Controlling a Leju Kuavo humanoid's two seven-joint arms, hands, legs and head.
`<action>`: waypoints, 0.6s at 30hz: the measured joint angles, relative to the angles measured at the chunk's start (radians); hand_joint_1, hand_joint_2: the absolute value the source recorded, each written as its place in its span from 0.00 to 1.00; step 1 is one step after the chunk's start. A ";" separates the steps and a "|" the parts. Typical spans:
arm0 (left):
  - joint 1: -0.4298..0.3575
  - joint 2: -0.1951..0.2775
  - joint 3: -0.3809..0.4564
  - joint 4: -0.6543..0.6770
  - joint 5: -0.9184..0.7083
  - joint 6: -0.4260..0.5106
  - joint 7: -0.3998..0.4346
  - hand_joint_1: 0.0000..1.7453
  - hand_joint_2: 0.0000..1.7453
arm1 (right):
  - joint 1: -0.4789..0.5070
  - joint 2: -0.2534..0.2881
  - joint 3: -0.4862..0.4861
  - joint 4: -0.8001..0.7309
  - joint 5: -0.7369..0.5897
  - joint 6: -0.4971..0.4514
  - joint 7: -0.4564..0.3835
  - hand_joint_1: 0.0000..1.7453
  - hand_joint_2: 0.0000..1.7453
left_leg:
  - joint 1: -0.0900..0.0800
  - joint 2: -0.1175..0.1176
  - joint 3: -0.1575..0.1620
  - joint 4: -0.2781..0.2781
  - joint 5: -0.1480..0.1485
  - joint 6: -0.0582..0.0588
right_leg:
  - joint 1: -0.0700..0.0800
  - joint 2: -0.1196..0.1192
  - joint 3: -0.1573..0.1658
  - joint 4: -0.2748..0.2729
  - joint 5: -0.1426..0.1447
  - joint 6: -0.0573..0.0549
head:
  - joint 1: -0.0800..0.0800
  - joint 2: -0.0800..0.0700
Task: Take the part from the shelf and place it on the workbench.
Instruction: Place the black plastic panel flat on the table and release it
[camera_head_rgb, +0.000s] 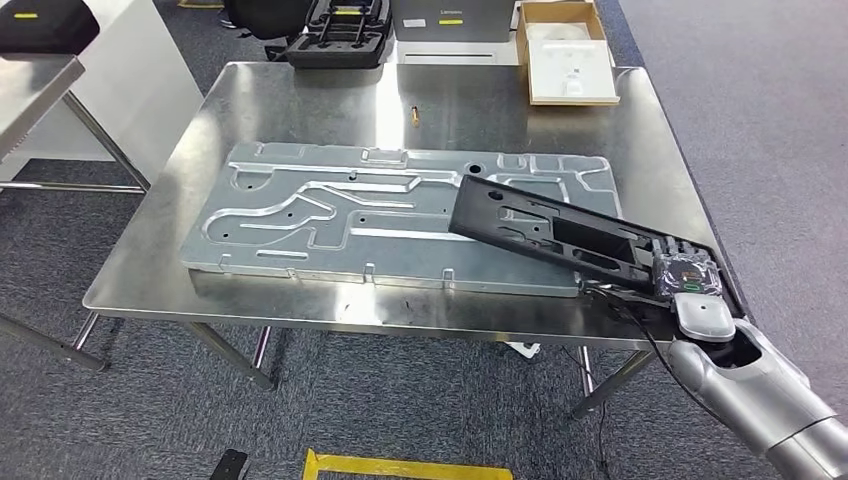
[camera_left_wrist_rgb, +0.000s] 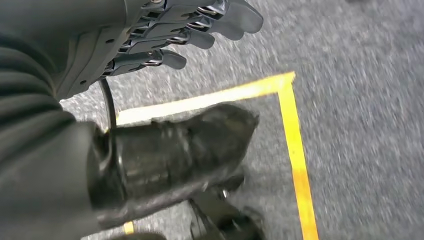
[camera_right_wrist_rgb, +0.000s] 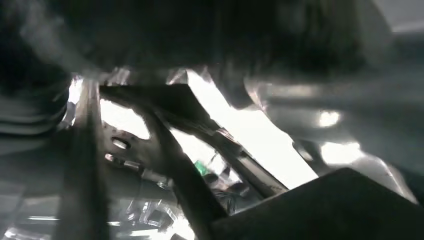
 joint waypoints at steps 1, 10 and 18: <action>0.001 0.000 0.000 0.000 -0.001 0.018 0.000 0.00 0.00 | 0.000 0.004 -0.001 0.001 -0.020 -0.012 0.001 0.00 0.00 | 0.001 0.000 -0.027 0.055 -0.018 -0.002 | 0.002 0.000 0.000 0.000 0.000 -0.001 | 0.000 0.000; -0.004 -0.006 0.000 0.000 -0.025 0.162 0.072 0.00 1.00 | -0.020 0.051 0.017 -0.040 -0.033 -0.211 -0.037 0.00 0.00 | -0.010 -0.003 0.087 -0.196 0.114 0.026 | 0.005 0.007 -0.004 -0.003 0.013 0.019 | 0.001 0.000; -0.005 -0.020 0.000 0.000 -0.035 0.205 0.081 0.00 1.00 | -0.039 0.101 0.047 -0.129 0.063 -0.293 -0.085 0.00 0.00 | -0.006 0.000 0.057 -0.216 0.157 0.050 | 0.001 0.002 -0.064 0.247 -0.157 0.033 | 0.005 0.000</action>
